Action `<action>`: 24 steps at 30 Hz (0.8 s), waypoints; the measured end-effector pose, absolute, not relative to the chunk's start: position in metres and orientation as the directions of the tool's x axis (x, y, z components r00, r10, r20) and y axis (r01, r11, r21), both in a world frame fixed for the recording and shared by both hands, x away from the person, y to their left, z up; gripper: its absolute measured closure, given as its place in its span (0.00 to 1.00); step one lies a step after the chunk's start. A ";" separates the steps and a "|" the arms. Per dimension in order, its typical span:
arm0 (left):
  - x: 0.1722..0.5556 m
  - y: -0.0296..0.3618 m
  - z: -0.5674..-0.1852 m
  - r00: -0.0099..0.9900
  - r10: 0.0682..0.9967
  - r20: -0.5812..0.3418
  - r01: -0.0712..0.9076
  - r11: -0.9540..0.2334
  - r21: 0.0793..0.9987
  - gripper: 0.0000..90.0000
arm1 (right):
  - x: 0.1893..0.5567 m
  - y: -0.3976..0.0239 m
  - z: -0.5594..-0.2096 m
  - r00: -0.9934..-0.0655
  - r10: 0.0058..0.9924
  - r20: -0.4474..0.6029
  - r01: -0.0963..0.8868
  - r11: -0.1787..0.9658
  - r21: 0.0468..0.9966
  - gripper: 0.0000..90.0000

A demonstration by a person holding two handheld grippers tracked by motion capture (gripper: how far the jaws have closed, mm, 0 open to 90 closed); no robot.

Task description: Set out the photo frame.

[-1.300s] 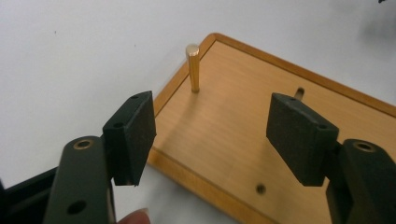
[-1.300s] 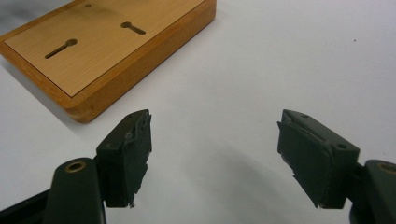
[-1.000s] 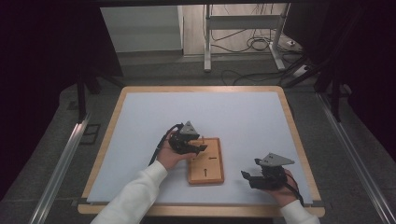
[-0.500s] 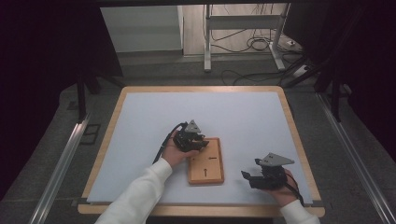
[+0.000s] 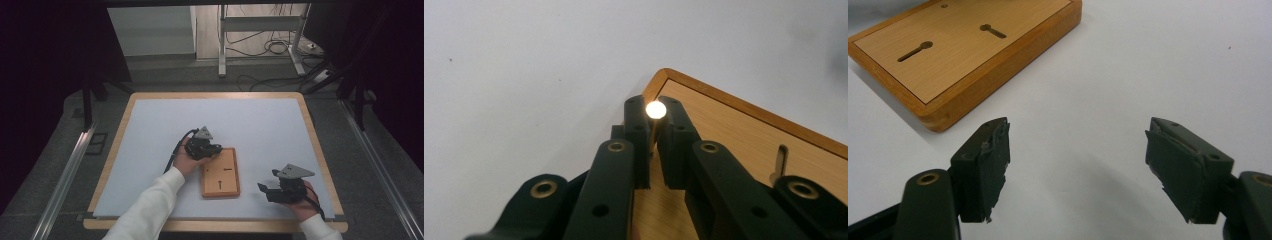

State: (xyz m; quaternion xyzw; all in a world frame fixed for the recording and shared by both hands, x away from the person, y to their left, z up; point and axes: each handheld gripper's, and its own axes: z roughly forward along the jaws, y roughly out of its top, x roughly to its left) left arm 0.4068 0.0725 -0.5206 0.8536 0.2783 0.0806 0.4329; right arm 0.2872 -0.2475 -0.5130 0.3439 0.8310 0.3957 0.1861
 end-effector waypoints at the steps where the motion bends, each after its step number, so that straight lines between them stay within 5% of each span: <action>1: 0.407 0.072 -0.521 0.830 0.546 -0.113 0.409 -0.460 0.788 0.93 | 0.286 -0.247 -0.512 -0.697 0.715 -0.052 0.415 0.461 0.784 0.29; 24: 0.421 0.078 -0.521 0.833 0.507 -0.220 0.470 -0.439 0.766 0.92 | 0.272 -0.226 -0.506 -0.759 0.625 -0.180 0.270 0.554 0.787 0.28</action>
